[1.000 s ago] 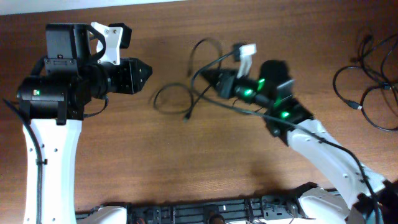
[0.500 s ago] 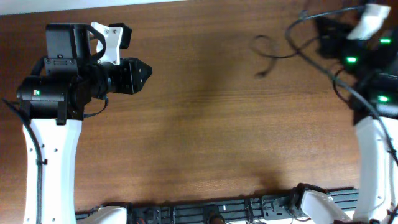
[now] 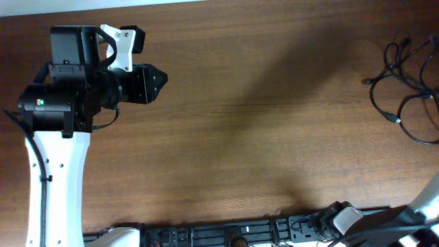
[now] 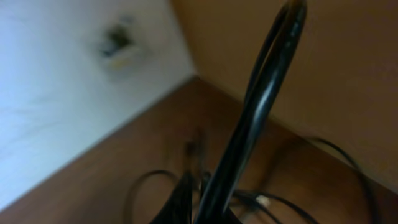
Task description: Untangle cables
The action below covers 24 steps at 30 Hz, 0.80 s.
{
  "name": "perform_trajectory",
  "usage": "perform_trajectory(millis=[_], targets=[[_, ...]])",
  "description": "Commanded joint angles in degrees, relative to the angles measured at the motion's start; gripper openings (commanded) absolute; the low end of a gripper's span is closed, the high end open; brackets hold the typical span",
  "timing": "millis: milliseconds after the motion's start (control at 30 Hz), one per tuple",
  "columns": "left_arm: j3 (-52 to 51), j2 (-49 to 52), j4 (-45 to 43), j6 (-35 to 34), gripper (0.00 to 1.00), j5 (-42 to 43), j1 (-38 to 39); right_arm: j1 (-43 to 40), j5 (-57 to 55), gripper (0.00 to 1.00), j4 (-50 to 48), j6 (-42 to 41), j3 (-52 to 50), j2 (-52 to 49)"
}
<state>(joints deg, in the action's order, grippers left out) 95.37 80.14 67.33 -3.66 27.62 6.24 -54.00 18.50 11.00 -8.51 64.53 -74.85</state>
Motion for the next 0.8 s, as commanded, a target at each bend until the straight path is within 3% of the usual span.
perform_trajectory(millis=[0,133,300,333,367,400,533,767], targets=[[0.90,-1.14,0.04,0.87,0.34,0.63,-0.11,-0.83,-14.71,0.04,0.70,1.18,1.05,-4.81],[0.90,-1.14,0.28,0.85,0.35,0.66,-0.11,-0.83,-24.22,0.04,0.79,0.04,1.05,-11.67],[0.90,-1.14,0.35,0.87,0.36,3.17,-0.11,-0.83,-24.98,0.06,0.76,-1.99,1.07,-19.10],[0.90,-1.14,0.48,0.87,0.36,3.48,-0.11,-0.83,-24.98,0.18,0.81,-3.04,1.07,-20.28],[0.90,-1.14,0.57,0.87,0.36,3.45,-0.13,-0.83,-24.65,0.65,0.87,-3.85,1.07,-21.44],[0.90,-1.14,0.70,0.90,0.37,3.45,-0.13,-0.83,-22.95,0.99,0.94,-3.98,1.07,-22.08],[0.90,-1.14,0.63,0.92,0.43,3.43,-0.13,-0.37,-14.05,0.99,0.57,-3.93,1.77,-21.51],[0.90,-1.14,-0.02,0.94,0.43,3.45,-0.13,10.19,-0.72,0.99,0.55,-0.31,3.43,-11.47]])
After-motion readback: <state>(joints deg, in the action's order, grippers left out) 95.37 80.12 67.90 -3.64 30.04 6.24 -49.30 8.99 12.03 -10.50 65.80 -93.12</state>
